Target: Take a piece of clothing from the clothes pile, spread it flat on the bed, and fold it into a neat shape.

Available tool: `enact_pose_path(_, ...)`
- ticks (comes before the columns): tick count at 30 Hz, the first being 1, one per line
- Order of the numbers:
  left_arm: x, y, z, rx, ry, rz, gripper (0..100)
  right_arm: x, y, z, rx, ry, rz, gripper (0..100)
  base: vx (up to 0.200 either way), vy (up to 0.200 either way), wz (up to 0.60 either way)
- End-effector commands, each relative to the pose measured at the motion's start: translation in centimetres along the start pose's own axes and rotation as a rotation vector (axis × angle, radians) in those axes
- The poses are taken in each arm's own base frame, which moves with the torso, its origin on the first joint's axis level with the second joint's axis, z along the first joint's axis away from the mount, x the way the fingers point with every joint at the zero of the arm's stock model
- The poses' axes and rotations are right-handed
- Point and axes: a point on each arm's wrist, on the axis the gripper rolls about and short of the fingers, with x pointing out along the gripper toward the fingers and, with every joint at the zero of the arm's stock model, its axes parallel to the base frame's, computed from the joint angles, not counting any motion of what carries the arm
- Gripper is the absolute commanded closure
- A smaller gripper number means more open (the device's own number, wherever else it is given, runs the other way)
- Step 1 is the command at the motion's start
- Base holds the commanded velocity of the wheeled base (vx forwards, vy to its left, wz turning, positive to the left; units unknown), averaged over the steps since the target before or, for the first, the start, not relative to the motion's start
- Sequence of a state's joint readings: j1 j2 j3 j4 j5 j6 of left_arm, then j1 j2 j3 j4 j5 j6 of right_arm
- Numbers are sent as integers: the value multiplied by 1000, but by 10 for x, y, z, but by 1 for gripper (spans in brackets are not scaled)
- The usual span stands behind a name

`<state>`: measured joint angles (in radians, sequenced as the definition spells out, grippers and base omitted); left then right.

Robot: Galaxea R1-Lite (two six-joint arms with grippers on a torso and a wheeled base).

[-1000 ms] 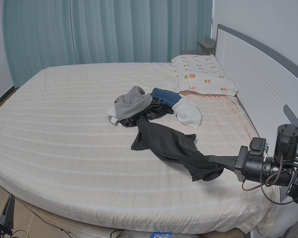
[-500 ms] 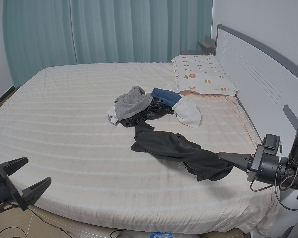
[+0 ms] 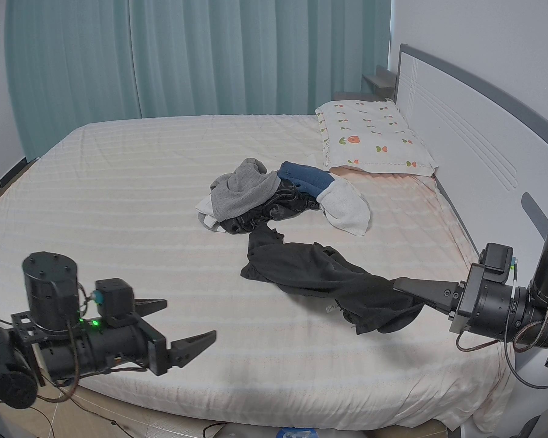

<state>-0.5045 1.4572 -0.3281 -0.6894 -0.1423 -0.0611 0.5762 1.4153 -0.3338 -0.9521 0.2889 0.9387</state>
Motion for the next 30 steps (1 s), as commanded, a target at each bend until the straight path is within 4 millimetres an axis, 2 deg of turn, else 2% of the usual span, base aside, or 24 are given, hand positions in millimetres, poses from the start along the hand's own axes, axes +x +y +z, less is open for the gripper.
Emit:
enact_pose_path(1,71,-24,-31,-20,105,-29,0,5,24,3,-32,3,92,100,0,0,0)
enact_pose_path(5,98,-30,-36,-54,45,10,0,7,26,0,-31,25,97,100,0,0,0)
enact_pose_path(10,119,-34,-42,-62,49,30,0,8,32,5,-38,-10,110,100,0,0,0)
enact_pose_path(16,137,-42,-34,-119,11,23,0,8,36,2,-45,-11,118,100,0,0,0)
enact_pose_path(22,170,-46,-31,-165,-51,122,0,-2,49,1,-65,-18,176,100,0,0,0)
enact_pose_path(28,191,-47,-30,-190,-78,151,0,-2,50,1,-66,-21,180,100,0,0,0)
enact_pose_path(30,207,-47,-34,-200,-88,178,0,-3,51,2,-70,-33,188,100,0,0,0)
